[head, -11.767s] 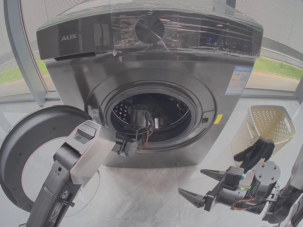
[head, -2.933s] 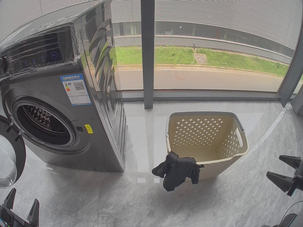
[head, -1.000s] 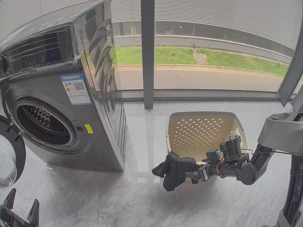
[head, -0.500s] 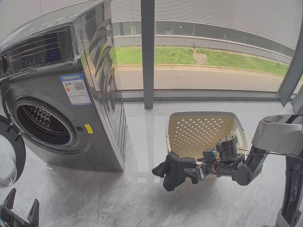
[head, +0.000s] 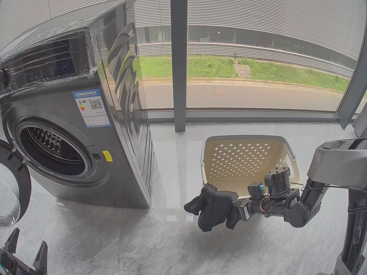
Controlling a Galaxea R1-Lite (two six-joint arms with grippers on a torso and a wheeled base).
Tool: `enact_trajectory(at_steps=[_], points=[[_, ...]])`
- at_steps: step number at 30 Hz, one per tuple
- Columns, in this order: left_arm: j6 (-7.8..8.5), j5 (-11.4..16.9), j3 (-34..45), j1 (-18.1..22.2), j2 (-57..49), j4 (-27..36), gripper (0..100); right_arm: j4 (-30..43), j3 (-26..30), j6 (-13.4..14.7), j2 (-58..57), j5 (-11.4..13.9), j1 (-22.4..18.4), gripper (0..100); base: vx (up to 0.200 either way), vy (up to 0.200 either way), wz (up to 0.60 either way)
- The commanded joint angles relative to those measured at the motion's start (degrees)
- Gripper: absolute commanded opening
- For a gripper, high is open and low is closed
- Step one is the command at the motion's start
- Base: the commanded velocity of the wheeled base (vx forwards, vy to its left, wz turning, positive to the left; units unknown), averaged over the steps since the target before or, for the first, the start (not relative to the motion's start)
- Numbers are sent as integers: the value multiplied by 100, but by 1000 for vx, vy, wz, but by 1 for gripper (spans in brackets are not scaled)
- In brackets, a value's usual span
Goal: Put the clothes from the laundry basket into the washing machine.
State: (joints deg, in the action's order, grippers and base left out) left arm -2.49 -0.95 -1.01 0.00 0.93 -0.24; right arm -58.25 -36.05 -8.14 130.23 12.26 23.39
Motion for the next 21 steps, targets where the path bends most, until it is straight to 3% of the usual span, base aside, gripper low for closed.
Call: enact_trajectory(at_steps=[1, 9, 14, 15, 21], points=[[3, -2, 101, 0, -66, -2, 100, -46, 203, -3, -288, -5, -10, 0, 0, 0, 0], [3, -2, 101, 0, -66, -2, 100, -38, 230, -12, -174, -66, -344, 0, 0, 0, 0], [-6, -2, 101, 0, -66, -2, 100, -46, 221, -12, -68, -66, -353, 0, 0, 0, 0], [-6, -2, 101, 0, -66, -2, 100, -64, 186, -3, -51, -66, -327, 100, 0, 0, 0], [-6, -2, 101, 0, -66, -2, 100, -126, 107, -21, -15, -57, -160, 100, 0, 0, 0]])
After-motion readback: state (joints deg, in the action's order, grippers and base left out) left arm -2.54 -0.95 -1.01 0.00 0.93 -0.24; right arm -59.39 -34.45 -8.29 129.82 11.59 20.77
